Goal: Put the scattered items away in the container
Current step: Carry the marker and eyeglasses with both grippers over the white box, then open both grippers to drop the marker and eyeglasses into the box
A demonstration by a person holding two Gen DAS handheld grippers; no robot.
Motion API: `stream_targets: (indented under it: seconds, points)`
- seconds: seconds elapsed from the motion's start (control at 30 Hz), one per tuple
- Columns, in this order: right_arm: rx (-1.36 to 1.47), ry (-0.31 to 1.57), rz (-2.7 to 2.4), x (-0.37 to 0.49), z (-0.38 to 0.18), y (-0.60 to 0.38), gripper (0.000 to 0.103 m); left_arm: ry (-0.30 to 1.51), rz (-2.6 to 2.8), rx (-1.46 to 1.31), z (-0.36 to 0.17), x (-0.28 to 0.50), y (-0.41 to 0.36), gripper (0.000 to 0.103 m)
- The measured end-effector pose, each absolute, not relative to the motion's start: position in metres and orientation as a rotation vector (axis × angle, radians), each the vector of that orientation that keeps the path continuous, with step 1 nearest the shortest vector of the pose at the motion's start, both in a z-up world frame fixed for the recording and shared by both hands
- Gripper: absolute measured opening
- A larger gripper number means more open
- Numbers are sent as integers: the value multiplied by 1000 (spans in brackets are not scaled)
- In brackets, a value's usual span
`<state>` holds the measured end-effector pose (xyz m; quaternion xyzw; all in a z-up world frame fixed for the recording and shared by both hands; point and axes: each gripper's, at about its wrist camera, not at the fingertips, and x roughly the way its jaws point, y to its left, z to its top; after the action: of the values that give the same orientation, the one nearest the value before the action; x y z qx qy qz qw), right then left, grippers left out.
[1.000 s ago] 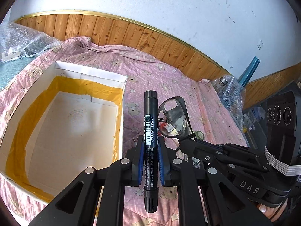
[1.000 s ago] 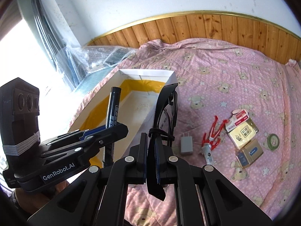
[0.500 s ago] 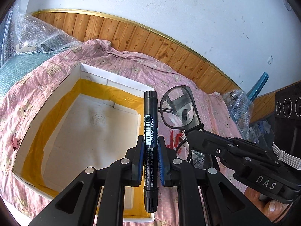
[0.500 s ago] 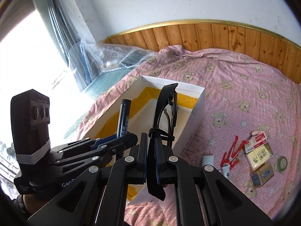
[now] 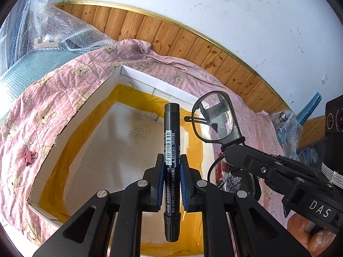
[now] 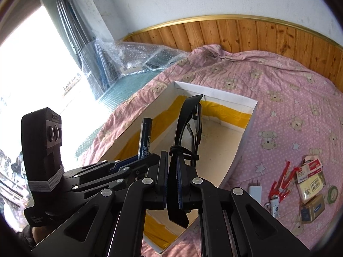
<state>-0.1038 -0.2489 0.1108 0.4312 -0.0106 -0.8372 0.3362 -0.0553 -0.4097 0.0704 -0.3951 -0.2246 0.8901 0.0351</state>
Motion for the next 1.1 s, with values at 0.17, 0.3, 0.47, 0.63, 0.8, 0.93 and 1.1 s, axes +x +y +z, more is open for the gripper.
stream_targets:
  seconds: [0.17,0.3,0.47,0.63,0.8,0.93,1.1]
  points:
    - [1130,-11,-2187,-113,103,-260,8,-703,2745,-1241,62,-66,-422,14]
    - [1146,0,-2195,-126,85,-267,23,-638,2763,-1303,43,-89,-425,17]
    - [1204,-40,-2191,-129,68,-254,37,-820,2731,-1386,19,-89,-450,42]
    - [1215,-93,-2193,-126,70,-238,37,-906,2705,-1399,18,-74,-461,43]
    - [1212,-119,-2181,-120,74,-232,37,-807,2719,-1434,24,-67,-447,43]
    - [1219,-120,-2161,-114,72,-233,37,-657,2764,-1480,29,-69,-430,43]
    - [1227,-132,-2142,-107,68,-231,37,-550,2782,-1483,36,-68,-415,43]
